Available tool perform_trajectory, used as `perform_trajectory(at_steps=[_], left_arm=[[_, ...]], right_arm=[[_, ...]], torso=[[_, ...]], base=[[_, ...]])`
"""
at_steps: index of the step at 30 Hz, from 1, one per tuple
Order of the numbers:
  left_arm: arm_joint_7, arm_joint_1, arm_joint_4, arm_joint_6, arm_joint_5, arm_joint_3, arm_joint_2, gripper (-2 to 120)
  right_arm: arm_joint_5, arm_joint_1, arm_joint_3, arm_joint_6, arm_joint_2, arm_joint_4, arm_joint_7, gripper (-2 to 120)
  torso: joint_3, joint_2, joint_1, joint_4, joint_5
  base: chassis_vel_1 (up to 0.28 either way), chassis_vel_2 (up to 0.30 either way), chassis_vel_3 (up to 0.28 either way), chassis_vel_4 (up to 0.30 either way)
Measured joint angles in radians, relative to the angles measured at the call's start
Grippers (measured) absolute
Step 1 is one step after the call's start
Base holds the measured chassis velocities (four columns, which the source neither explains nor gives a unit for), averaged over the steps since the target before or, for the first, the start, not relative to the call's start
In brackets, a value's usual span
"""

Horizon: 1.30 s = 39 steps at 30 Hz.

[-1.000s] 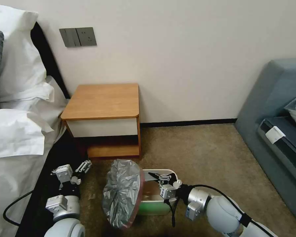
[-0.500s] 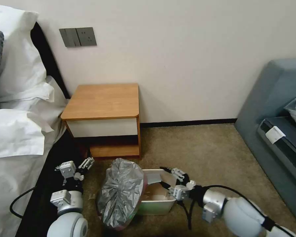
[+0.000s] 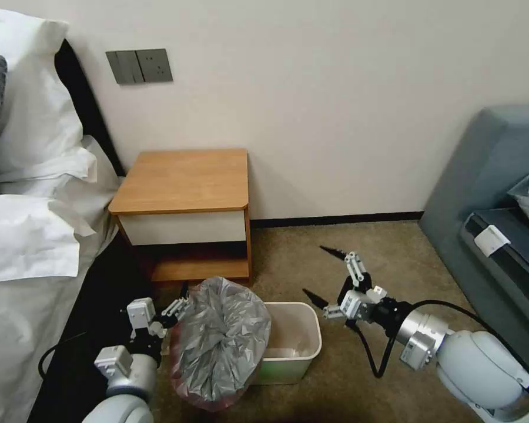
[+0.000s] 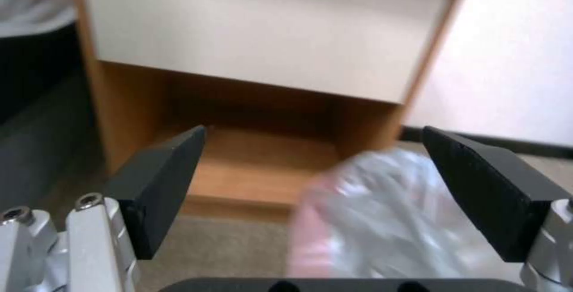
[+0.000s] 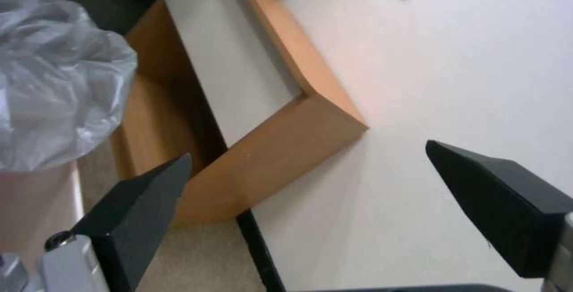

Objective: Pick up the garbage bag from the table and place it over the trash can.

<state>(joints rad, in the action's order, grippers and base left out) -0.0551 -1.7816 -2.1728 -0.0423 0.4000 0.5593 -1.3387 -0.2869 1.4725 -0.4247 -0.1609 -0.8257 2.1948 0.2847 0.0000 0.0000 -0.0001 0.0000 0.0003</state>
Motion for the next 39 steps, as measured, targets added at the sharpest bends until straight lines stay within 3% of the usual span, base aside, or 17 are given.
perform_trajectory(at_steps=[5,9,16,39], left_arm=[[0.025,-0.047,-0.016,0.015,-0.050,-0.035,0.015,90],[-0.008,-0.069,-0.031,-0.072,-0.042,-0.070,0.010,91],[-0.065,-0.065,-0.009,-0.149,-0.088,-0.100,-0.011,91],[-0.070,0.009,0.031,-0.213,0.003,-0.148,-0.040,91]], right_arm=[[0.000,0.008,-0.004,-0.021,-0.045,-0.021,-0.003,100],[-0.003,0.010,-0.005,-0.030,-0.066,-0.029,-0.004,100],[0.001,0.008,-0.010,-0.035,-0.075,-0.033,-0.006,100],[0.001,0.010,-0.002,-0.032,-0.096,-0.011,-0.024,100]], torso=[[0.000,0.000,0.000,0.0000,-0.0002],[0.000,0.000,0.000,-0.0001,-0.0002],[0.000,0.000,0.000,0.0000,-0.0003],[0.000,0.000,0.000,0.0000,-0.0003]], base=[[0.000,0.000,0.000,0.000],[0.000,0.000,0.000,0.000],[0.000,0.000,0.000,0.000],[0.000,0.000,0.000,0.000]])
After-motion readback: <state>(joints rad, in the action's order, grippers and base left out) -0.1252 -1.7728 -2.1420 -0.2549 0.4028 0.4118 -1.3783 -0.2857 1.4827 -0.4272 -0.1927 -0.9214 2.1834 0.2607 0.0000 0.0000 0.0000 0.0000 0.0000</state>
